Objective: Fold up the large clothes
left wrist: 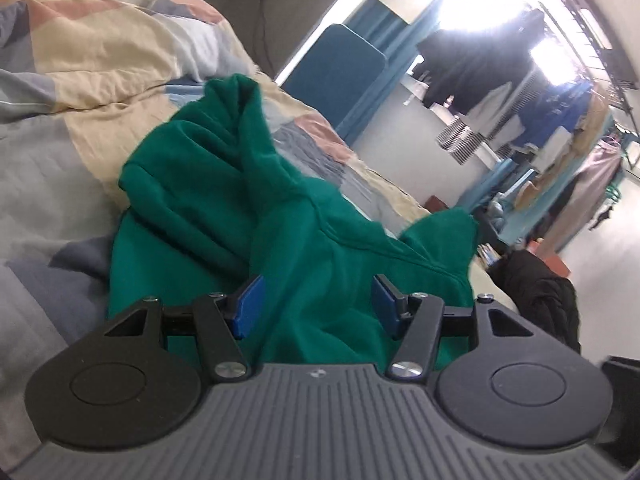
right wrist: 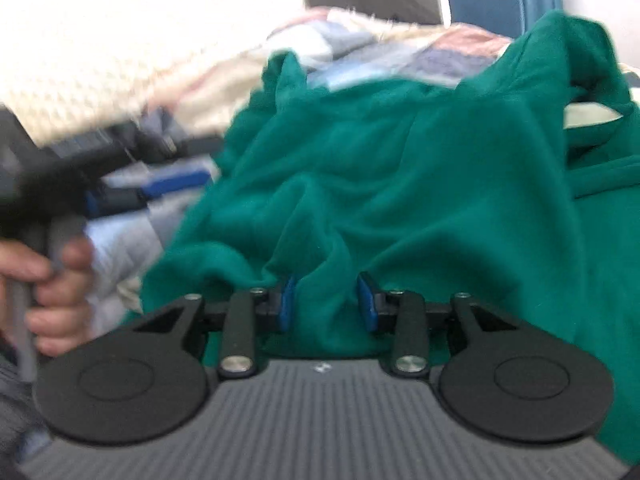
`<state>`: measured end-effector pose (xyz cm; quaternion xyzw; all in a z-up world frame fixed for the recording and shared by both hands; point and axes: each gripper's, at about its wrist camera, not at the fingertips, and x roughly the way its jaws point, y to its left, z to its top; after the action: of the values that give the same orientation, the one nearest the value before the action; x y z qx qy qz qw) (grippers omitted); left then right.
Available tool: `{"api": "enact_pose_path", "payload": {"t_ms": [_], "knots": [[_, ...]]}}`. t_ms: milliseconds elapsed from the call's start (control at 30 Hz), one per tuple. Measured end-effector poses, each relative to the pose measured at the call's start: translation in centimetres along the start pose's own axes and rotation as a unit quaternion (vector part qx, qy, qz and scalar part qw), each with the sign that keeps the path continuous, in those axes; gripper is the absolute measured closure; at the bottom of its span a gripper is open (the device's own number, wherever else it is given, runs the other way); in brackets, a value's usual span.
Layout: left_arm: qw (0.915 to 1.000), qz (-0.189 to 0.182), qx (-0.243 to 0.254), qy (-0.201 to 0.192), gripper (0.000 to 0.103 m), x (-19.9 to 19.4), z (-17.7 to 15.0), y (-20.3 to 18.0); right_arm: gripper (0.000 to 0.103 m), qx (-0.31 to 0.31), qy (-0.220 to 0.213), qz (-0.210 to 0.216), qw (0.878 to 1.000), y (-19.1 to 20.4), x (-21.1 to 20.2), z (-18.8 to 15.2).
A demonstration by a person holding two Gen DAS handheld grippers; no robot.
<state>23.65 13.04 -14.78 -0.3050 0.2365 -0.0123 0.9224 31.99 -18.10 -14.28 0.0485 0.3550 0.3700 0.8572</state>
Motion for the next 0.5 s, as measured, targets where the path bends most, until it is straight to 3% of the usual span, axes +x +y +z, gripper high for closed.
{"api": "enact_pose_path", "payload": {"t_ms": [33,167,267,433,500], "knots": [[1.0,0.0,-0.003,0.0,0.039,0.4,0.4,0.2,0.063,0.01,-0.014,0.003,1.0,-0.4,-0.6,0.3],[0.9998,0.013,0.014,0.0,0.039,2.6,2.2,0.3,0.033,0.047,-0.078,-0.028,0.995,-2.9,-2.7,2.1],[0.999,0.03,0.034,-0.001,0.039,4.5,3.2,0.6,0.031,0.073,-0.1,-0.059,0.991,-5.1,-2.5,3.5],[0.9993,0.004,0.02,0.031,0.04,7.8,4.1,1.5,0.031,0.068,-0.09,-0.132,0.985,-8.0,1.0,5.5],[0.999,-0.003,0.026,0.037,0.04,8.8,4.2,1.3,0.03,0.085,-0.075,-0.123,0.986,-9.4,2.7,5.8]]}}
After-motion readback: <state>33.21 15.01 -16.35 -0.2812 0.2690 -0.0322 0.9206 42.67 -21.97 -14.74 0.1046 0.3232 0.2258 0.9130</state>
